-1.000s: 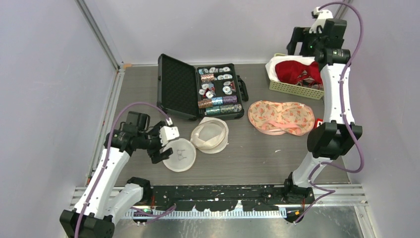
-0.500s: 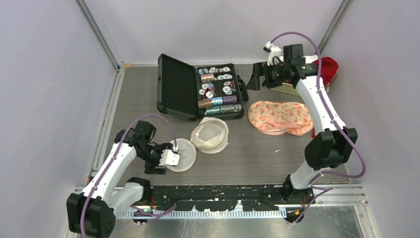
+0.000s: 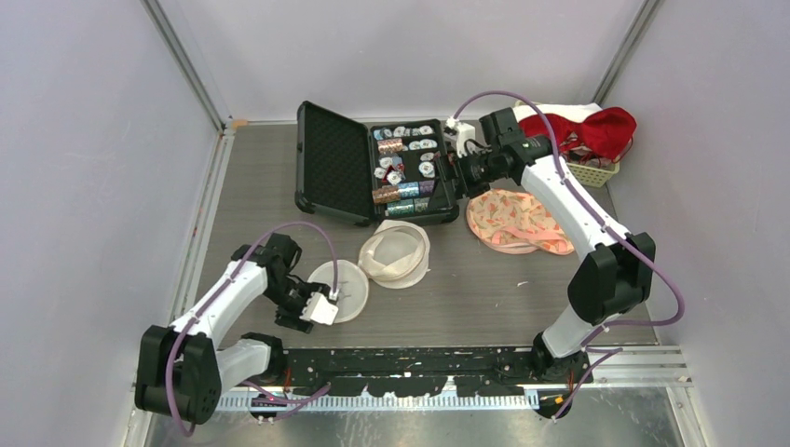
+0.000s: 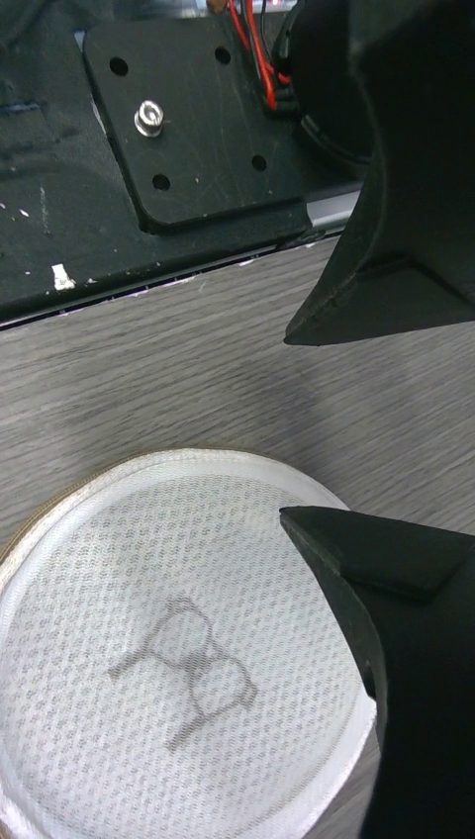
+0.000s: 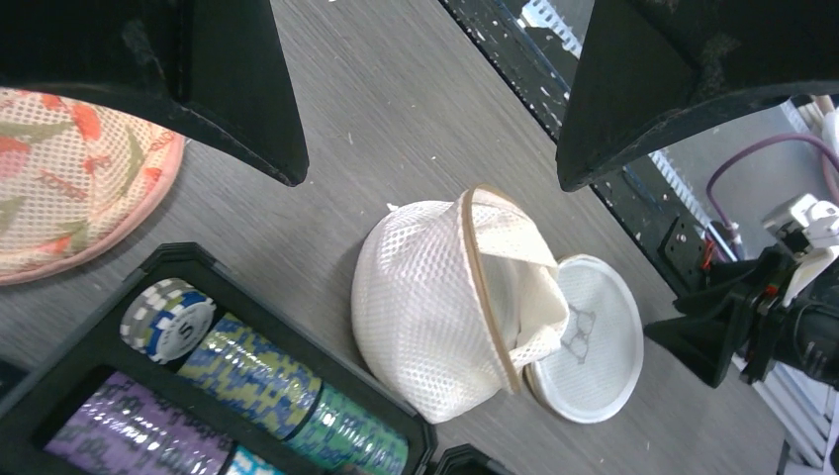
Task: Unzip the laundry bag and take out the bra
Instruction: Close the laundry bag at the center of the board.
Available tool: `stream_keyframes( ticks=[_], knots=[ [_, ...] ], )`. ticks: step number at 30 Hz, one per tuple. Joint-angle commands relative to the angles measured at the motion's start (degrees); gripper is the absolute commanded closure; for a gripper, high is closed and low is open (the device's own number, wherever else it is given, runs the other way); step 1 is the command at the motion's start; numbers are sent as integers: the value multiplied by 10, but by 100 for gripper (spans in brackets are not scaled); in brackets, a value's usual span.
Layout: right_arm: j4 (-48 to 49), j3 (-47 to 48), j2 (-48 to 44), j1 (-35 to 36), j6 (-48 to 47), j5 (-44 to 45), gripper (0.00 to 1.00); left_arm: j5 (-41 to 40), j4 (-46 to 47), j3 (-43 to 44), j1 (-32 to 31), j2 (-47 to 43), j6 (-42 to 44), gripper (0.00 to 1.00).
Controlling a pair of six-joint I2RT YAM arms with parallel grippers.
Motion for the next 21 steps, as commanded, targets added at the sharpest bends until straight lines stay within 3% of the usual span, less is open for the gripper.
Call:
stream_keyframes(
  ticks=[1,13,19,21],
  knots=[
    [-7,3,-35,12,-15,-15,0,-4,49,-27,4,-2,41,40],
    [-40,36,-33,13,-70,-32,0,-39,101,-39,-2,43,23,64],
    [-46,34,-44,14,-84,-14,0,-55,115,-45,-16,41,20,67],
    [-48,31,-49,13,-91,-12,0,-51,107,-43,-30,31,20,73]
  ],
)
